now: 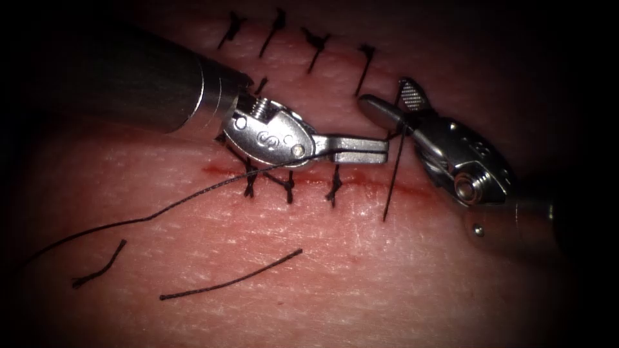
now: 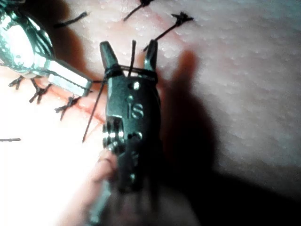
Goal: Wound Closure
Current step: With the right tool, grasp the suture tail, then pull the left arm up and the right arm down to tension
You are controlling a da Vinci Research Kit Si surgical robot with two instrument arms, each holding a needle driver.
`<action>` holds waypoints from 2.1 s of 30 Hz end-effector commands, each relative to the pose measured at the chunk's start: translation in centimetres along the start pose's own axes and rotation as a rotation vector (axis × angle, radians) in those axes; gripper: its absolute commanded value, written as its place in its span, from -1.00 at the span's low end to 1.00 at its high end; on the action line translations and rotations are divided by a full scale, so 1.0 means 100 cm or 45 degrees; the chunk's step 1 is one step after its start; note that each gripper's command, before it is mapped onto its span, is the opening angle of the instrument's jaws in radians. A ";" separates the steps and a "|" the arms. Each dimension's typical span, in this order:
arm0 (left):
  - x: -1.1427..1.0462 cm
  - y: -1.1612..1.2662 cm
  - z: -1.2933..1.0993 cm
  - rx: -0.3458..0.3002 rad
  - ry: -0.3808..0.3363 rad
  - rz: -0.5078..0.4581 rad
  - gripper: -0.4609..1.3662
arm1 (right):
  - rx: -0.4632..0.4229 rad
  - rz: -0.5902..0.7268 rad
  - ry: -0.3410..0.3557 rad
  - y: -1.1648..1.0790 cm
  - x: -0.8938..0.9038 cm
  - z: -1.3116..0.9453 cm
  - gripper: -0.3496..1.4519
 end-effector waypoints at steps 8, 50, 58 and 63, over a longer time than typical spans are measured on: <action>0.0001 0.0001 -0.0002 -0.009 0.000 0.000 -0.88 | 0.038 0.007 -0.006 -0.0003 -0.0006 -0.0007 -1.00; -0.0017 -0.0022 0.0008 0.002 -0.008 -0.004 -0.88 | 0.051 0.001 -0.005 -0.0035 -0.0010 -0.0072 -1.00; -0.0019 -0.0035 0.0026 0.015 -0.016 -0.010 -0.88 | 0.052 -0.028 0.001 -0.0043 -0.0017 -0.0086 -1.00; -0.0028 -0.0055 0.0043 0.028 -0.023 0.005 -0.88 | 0.063 -0.034 0.002 -0.0051 -0.0023 -0.0098 -1.00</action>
